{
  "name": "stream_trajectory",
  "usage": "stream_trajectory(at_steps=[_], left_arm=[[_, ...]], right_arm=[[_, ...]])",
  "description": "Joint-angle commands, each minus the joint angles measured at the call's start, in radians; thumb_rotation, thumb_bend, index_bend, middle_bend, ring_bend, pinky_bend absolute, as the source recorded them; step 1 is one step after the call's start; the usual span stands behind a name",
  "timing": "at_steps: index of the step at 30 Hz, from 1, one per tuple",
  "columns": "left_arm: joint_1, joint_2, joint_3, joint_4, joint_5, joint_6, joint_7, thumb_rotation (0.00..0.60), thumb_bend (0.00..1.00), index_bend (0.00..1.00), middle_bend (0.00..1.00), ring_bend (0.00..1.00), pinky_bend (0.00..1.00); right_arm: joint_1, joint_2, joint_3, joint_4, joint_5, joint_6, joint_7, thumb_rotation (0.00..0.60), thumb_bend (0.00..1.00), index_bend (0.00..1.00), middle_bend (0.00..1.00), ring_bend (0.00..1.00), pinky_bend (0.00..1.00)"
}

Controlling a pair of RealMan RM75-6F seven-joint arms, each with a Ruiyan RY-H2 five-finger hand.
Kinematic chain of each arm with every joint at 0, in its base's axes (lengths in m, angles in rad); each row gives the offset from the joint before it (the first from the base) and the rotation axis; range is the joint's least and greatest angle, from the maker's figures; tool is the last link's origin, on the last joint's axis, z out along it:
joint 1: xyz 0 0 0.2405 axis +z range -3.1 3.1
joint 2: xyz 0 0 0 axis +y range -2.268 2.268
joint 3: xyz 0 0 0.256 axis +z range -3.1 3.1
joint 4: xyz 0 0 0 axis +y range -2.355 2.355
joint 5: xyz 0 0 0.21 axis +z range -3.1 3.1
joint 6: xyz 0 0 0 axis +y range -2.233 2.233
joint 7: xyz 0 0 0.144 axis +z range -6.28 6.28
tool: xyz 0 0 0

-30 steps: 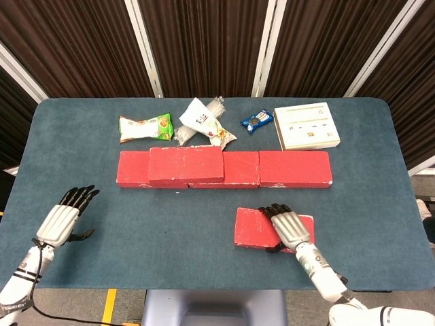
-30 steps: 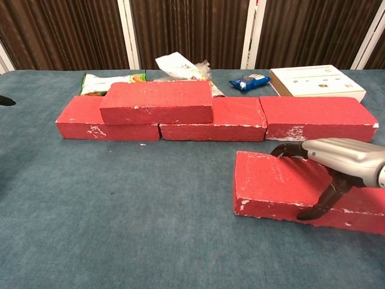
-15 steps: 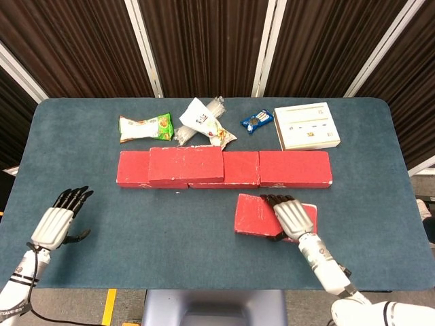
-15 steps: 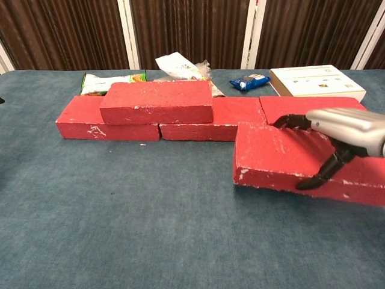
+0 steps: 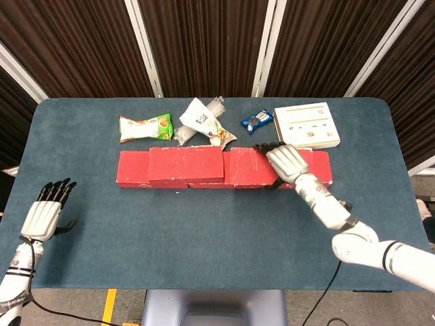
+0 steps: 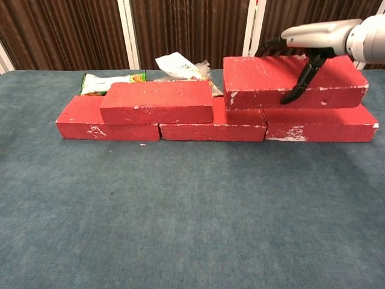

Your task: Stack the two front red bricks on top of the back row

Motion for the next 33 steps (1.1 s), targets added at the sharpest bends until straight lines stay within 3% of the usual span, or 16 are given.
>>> stream_trajectory(at_steps=[1,7,13,25,33], left_arm=[[0.001,-0.012,-0.011,0.011,-0.013,-0.005,0.025,0.600,0.27,0.00,0.00,0.00,0.04],[-0.001,-0.033,-0.019,0.025,-0.024,-0.023,0.068,0.600,0.27,0.00,0.00,0.00,0.04],[-0.001,-0.043,-0.024,0.034,-0.027,-0.031,0.085,0.600,0.27,0.00,0.00,0.00,0.04],[0.000,-0.040,-0.031,0.041,-0.025,-0.042,0.069,0.600,0.27,0.00,0.00,0.00,0.04],[-0.001,-0.040,-0.032,0.044,-0.022,-0.052,0.064,0.600,0.27,0.00,0.00,0.00,0.04]], right_arm=[[0.058,-0.014,0.005,0.117,-0.061,-0.086,0.101,0.600,0.12,0.65,0.49,0.37,0.46],[0.113,-0.102,-0.027,0.300,-0.162,-0.139,0.235,0.600,0.12,0.64,0.49,0.36,0.46],[0.134,-0.150,-0.066,0.401,-0.254,-0.135,0.379,0.600,0.12,0.61,0.49,0.36,0.46],[0.155,-0.197,-0.138,0.485,-0.342,-0.110,0.567,0.600,0.12,0.55,0.49,0.36,0.46],[0.175,-0.217,-0.154,0.509,-0.344,-0.109,0.604,0.600,0.12,0.47,0.49,0.35,0.45]])
